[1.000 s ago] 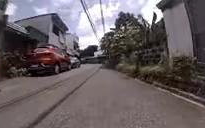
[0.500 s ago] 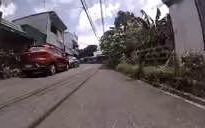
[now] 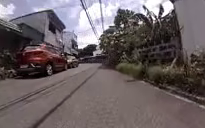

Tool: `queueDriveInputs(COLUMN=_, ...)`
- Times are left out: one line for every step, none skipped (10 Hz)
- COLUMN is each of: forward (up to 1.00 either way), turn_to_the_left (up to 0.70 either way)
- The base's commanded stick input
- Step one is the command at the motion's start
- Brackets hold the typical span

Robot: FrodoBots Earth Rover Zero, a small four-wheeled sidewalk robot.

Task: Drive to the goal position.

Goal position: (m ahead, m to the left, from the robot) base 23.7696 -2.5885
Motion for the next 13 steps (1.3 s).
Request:
queueDriveInputs(forward=0.7, turn_to_the_left=0.0)
queueDriveInputs(forward=0.7, turn_to_the_left=0.0)
queueDriveInputs(forward=0.7, turn_to_the_left=0.0)
queueDriveInputs(forward=0.7, turn_to_the_left=0.0)
queueDriveInputs(forward=0.7, turn_to_the_left=0.0)
queueDriveInputs(forward=0.7, turn_to_the_left=0.0)
queueDriveInputs(forward=0.7, turn_to_the_left=0.0)
queueDriveInputs(forward=0.7, turn_to_the_left=0.0)
queueDriveInputs(forward=0.7, turn_to_the_left=0.0)
queueDriveInputs(forward=0.7, turn_to_the_left=0.0)
queueDriveInputs(forward=0.7, turn_to_the_left=0.0)
queueDriveInputs(forward=0.7, turn_to_the_left=0.0)
queueDriveInputs(forward=0.7, turn_to_the_left=0.0)
